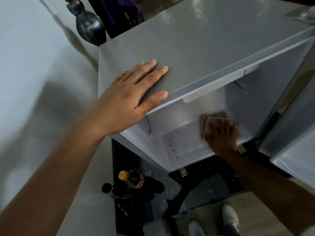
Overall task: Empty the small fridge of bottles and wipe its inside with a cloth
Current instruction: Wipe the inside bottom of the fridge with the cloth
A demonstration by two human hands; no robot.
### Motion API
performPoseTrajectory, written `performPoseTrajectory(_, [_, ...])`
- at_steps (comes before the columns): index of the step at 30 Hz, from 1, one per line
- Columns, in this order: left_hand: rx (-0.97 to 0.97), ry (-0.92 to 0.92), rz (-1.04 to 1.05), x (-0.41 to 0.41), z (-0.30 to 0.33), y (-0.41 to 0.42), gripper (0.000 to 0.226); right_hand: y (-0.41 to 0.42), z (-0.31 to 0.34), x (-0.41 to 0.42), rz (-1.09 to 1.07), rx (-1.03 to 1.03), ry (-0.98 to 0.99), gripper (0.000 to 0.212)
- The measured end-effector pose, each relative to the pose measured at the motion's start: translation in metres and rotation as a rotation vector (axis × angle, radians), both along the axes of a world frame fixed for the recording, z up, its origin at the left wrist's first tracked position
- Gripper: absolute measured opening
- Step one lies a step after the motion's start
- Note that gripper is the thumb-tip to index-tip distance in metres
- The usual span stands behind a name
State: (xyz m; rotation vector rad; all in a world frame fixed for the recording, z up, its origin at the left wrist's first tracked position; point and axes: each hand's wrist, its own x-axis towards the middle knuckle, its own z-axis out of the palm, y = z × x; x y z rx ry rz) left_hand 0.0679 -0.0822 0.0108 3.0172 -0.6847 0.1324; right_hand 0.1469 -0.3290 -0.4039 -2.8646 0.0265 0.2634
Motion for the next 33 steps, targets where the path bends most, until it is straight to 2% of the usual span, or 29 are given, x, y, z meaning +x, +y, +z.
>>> performPoseTrajectory(4, [0.003, -0.002, -0.011, 0.0, 0.0, -0.001, 0.067, -0.014, 0.003, 0.029, -0.089, 0.084, -0.041, 0.077])
performPoseTrajectory(9, [0.006, 0.0, 0.002, -0.001, 0.0, -0.001, 0.066, 0.024, 0.01, 0.04, -0.109, 0.163, -0.023, 0.06])
performPoseTrajectory(11, [0.006, 0.002, 0.005, 0.0, 0.0, -0.001, 0.066, 0.041, 0.012, 0.042, -0.098, 0.191, -0.035, 0.06])
performPoseTrajectory(14, [-0.001, 0.008, 0.002, 0.0, 0.0, -0.002, 0.067, 0.069, 0.005, 0.027, 0.04, 0.193, -0.074, 0.065])
performPoseTrajectory(18, [-0.007, 0.009, 0.0, -0.001, 0.0, -0.003, 0.067, 0.114, -0.001, 0.0, 0.294, 0.21, -0.082, 0.06])
performPoseTrajectory(24, [-0.02, 0.035, 0.015, -0.001, 0.002, -0.002, 0.067, 0.172, 0.005, -0.025, 0.452, 0.172, -0.047, 0.063])
performPoseTrajectory(33, [-0.026, 0.041, 0.019, -0.002, 0.002, -0.001, 0.066, 0.12, 0.004, -0.092, 0.645, 0.16, -0.161, 0.042])
